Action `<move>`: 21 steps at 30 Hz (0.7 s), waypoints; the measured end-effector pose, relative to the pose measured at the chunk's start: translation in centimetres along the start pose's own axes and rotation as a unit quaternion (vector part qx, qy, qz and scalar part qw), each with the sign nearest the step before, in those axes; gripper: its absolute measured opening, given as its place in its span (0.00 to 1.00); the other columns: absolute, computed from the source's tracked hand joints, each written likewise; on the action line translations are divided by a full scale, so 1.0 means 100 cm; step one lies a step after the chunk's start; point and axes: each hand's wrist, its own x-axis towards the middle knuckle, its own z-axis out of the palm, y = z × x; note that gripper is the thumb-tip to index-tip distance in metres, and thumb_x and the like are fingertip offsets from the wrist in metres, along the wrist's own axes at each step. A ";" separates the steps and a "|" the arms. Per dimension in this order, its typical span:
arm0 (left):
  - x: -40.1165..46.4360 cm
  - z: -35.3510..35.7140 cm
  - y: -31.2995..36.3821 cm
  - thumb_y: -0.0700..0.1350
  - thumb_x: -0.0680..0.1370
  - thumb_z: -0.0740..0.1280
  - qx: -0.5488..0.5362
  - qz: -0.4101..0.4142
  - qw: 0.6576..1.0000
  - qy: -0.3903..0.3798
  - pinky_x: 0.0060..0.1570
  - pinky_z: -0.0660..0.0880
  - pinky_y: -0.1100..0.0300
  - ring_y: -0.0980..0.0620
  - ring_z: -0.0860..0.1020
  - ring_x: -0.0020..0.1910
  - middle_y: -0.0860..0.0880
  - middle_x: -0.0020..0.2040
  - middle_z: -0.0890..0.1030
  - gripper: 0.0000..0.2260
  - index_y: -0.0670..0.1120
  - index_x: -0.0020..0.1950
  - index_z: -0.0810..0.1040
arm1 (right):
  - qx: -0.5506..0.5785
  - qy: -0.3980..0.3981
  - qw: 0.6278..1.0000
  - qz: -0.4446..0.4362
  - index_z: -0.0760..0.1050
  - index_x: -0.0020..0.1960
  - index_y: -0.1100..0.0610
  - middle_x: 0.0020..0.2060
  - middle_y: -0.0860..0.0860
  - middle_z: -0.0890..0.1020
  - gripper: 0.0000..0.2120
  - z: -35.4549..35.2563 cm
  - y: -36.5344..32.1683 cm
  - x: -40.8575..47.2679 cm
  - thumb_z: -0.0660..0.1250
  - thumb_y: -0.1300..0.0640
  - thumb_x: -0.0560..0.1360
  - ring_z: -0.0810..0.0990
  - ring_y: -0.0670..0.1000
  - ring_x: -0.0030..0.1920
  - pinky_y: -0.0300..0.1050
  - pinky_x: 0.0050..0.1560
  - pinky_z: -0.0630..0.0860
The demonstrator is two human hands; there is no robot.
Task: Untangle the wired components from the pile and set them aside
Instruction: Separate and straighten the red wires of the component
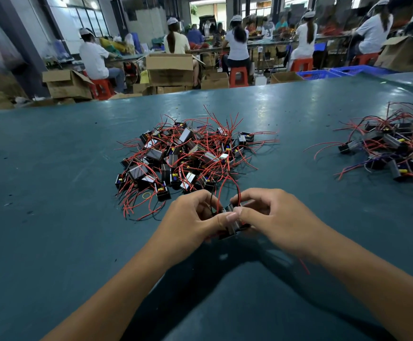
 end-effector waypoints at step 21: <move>0.005 -0.009 -0.023 0.44 0.80 0.68 0.165 0.092 0.982 0.005 0.38 0.72 0.69 0.62 0.78 0.39 0.57 0.41 0.81 0.06 0.55 0.54 0.77 | -0.043 0.016 0.995 0.093 0.78 0.42 0.49 0.33 0.46 0.84 0.17 -0.009 0.008 0.007 0.64 0.41 0.58 0.80 0.45 0.29 0.45 0.34 0.79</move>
